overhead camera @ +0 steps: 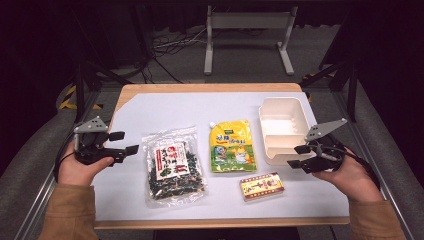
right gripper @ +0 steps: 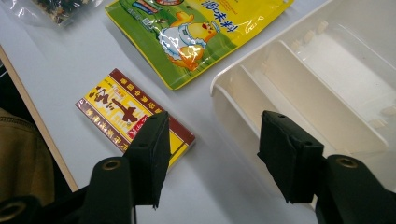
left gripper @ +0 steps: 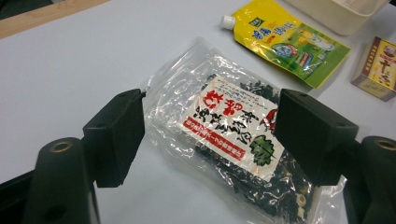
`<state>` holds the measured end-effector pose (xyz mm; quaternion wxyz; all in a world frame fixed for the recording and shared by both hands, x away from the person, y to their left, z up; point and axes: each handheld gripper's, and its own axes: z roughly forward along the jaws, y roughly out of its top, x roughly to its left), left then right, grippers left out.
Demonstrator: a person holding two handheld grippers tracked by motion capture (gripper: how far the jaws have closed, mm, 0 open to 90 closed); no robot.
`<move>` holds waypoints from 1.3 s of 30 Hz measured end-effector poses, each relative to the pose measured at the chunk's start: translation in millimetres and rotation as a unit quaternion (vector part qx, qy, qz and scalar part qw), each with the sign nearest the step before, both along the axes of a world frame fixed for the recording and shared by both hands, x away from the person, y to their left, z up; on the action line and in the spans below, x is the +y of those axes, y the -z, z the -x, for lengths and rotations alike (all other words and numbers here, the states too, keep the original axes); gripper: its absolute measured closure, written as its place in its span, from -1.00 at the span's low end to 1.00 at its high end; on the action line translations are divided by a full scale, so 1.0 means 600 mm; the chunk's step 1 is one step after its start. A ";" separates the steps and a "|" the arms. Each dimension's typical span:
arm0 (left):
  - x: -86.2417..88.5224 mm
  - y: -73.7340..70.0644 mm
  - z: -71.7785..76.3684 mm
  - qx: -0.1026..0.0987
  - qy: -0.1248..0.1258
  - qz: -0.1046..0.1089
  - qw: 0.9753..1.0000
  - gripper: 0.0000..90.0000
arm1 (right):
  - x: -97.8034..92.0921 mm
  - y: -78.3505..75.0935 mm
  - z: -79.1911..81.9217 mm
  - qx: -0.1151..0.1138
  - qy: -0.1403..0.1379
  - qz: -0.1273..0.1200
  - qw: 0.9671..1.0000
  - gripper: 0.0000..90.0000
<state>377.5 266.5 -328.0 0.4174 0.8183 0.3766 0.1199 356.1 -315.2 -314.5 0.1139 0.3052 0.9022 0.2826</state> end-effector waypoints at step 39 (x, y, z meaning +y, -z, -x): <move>0.000 0.034 -0.145 -0.002 -0.036 0.029 0.999 -0.36 | 0.005 0.004 0.013 0.027 -0.006 0.031 0.999 -0.03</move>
